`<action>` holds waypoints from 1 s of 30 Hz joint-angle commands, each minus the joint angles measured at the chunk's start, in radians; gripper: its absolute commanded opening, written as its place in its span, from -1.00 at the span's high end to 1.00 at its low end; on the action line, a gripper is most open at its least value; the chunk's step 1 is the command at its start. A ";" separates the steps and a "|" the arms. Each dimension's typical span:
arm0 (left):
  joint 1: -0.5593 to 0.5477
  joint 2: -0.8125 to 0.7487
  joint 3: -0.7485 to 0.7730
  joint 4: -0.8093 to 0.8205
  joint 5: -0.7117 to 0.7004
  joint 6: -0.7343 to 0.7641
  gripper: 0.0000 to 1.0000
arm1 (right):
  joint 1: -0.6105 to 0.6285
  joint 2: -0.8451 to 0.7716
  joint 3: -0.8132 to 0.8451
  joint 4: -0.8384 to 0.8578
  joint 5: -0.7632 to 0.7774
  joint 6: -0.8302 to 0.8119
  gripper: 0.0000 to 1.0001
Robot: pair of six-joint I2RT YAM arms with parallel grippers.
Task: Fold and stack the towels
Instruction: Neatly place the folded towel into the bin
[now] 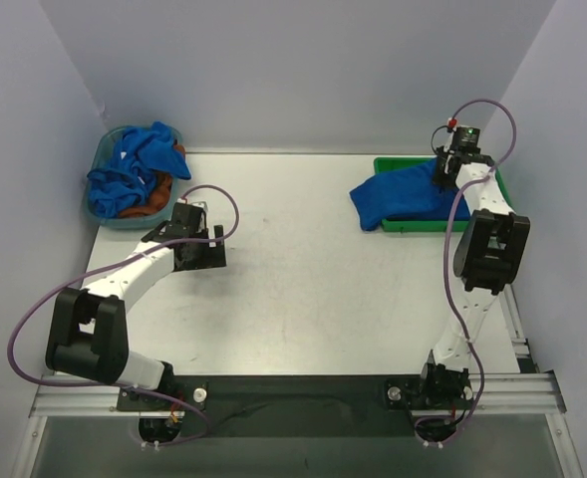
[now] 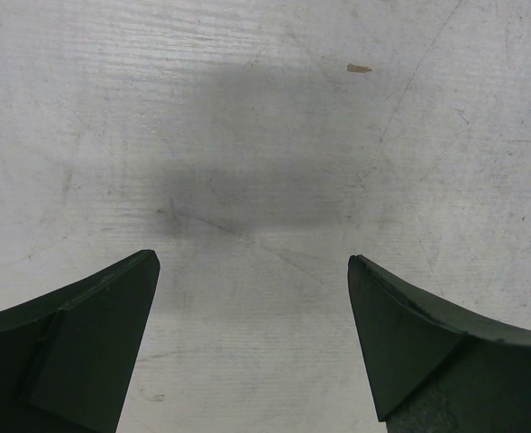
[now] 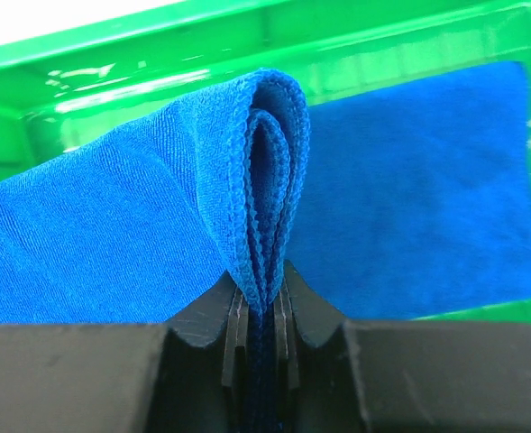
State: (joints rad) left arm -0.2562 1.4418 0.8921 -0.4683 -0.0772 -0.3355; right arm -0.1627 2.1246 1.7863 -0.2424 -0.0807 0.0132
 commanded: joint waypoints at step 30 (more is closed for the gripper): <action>0.003 0.031 0.021 0.025 0.005 0.012 -0.95 | -0.069 -0.049 0.059 0.068 0.068 -0.075 1.00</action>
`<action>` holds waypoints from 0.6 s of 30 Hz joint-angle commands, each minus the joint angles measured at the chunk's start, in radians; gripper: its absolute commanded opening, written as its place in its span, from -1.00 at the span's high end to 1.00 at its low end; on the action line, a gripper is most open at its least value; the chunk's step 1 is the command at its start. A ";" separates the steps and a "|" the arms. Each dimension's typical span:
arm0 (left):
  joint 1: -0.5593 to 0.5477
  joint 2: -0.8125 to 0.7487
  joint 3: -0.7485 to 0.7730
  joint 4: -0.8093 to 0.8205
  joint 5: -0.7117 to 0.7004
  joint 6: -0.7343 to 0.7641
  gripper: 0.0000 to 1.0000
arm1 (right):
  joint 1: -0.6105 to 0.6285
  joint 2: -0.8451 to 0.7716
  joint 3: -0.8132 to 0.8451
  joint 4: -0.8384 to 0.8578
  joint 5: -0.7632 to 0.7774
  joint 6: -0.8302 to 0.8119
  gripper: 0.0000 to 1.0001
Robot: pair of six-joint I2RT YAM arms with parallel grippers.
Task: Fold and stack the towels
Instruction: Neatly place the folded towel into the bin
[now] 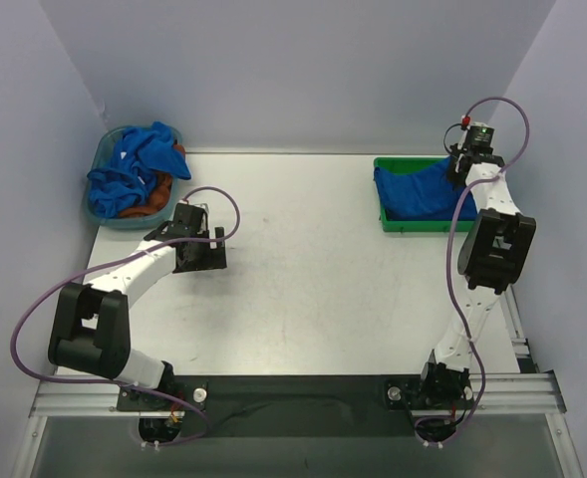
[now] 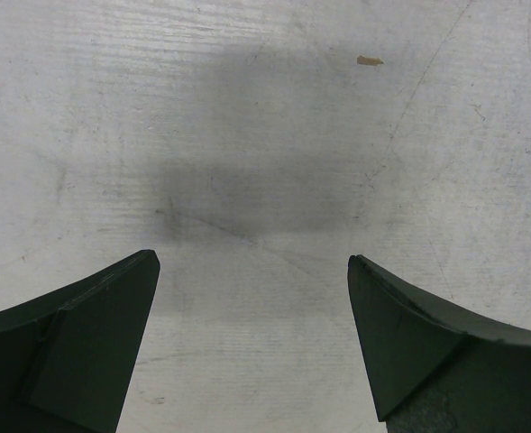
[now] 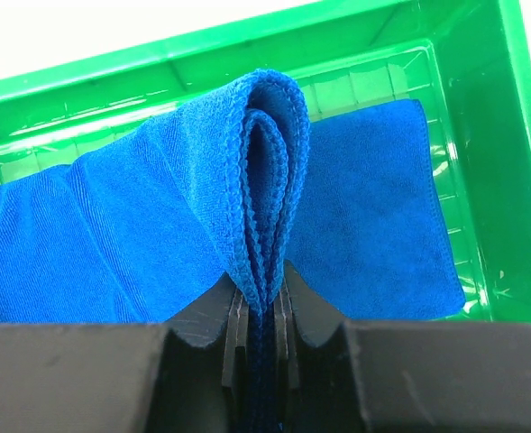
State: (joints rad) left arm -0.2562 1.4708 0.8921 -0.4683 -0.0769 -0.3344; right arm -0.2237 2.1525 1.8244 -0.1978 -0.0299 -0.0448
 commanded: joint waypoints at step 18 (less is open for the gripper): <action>0.002 0.016 0.022 0.025 0.020 0.008 -0.94 | -0.009 -0.164 0.010 0.021 0.002 -0.053 1.00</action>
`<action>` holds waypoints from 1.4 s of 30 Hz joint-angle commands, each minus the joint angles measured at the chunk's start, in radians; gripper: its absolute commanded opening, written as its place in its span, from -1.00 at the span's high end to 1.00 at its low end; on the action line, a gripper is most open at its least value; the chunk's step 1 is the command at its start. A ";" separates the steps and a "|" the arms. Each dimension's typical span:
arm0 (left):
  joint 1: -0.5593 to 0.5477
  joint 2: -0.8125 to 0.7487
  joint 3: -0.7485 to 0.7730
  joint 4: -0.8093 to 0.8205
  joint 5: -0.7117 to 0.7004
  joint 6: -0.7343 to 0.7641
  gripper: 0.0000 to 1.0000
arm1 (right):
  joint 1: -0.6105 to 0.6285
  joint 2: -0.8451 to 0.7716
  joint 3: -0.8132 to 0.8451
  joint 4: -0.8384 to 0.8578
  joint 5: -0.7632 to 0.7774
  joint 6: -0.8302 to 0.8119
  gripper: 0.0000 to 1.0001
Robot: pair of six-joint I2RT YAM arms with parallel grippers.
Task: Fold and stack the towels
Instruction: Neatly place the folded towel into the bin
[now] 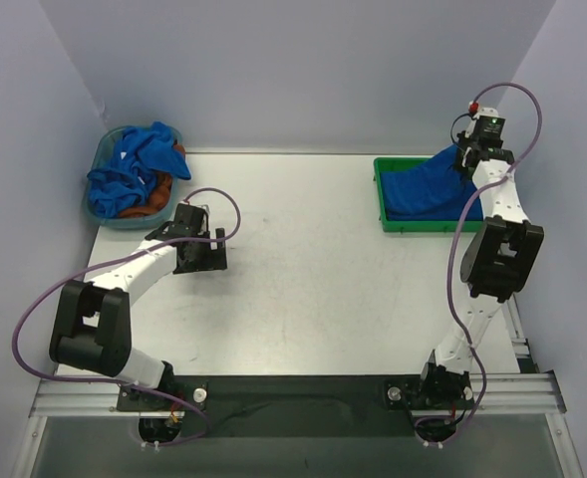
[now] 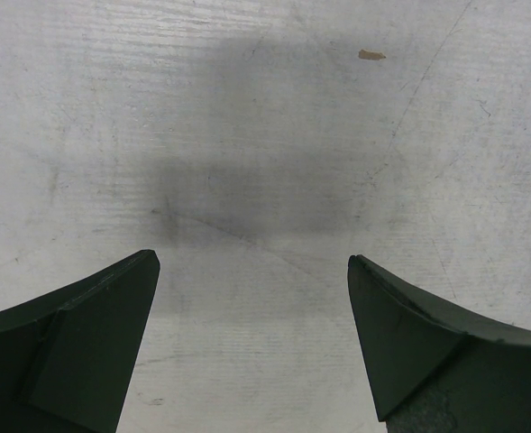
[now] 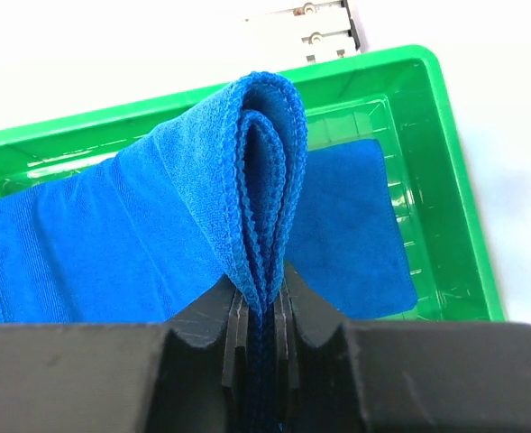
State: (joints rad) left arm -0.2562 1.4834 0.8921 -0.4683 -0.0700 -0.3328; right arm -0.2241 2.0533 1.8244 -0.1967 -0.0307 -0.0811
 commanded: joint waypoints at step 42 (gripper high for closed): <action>-0.006 0.018 0.027 0.020 0.030 0.009 -0.95 | 0.028 -0.030 -0.051 0.092 0.151 0.081 -0.27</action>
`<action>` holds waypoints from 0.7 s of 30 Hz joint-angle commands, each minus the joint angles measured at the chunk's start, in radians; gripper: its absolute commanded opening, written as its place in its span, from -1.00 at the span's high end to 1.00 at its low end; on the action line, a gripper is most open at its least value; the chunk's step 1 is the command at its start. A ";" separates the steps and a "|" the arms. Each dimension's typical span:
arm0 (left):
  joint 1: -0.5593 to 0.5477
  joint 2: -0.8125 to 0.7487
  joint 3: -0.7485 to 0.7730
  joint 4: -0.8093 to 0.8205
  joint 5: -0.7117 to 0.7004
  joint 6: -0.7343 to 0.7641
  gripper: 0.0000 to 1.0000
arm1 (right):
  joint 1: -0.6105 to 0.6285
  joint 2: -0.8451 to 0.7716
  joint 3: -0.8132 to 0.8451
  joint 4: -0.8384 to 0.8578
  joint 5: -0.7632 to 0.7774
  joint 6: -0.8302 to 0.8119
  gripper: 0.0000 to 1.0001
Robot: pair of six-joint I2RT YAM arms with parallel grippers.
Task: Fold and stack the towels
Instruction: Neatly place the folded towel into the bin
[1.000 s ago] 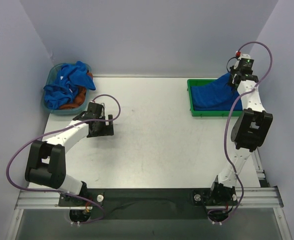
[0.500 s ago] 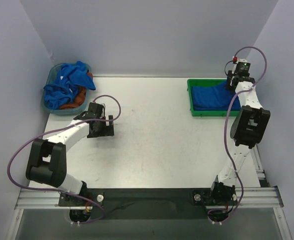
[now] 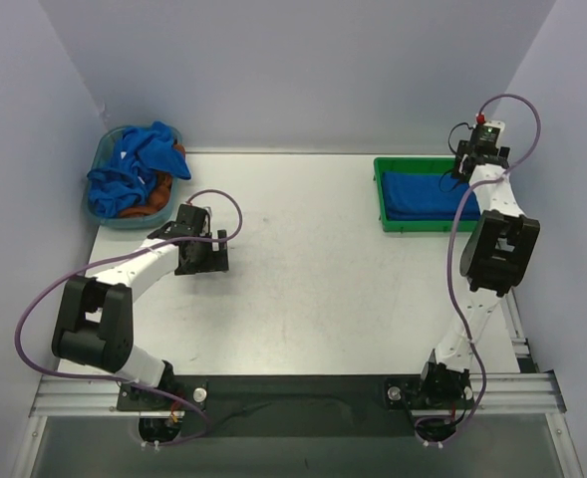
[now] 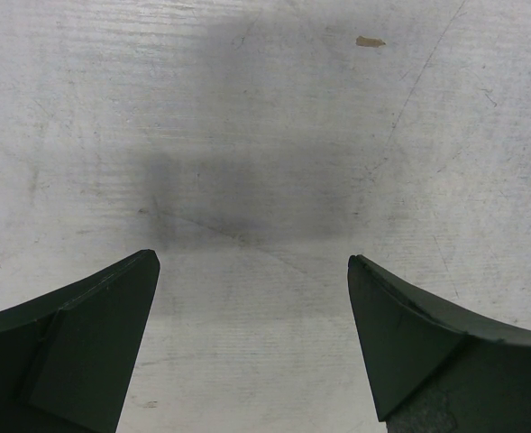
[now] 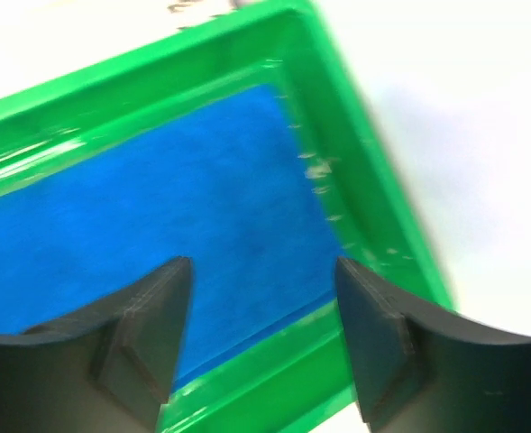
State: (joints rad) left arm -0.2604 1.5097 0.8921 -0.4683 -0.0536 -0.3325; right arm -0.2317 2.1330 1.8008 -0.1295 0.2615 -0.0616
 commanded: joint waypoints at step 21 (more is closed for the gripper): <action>-0.005 -0.097 0.022 0.020 0.021 0.009 -0.94 | 0.207 -0.084 -0.325 0.028 -0.574 0.477 0.69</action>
State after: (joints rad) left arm -0.2611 1.4536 0.8921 -0.4679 -0.0433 -0.3325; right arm -0.0364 2.0735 1.5188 -0.0898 -0.2752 0.3481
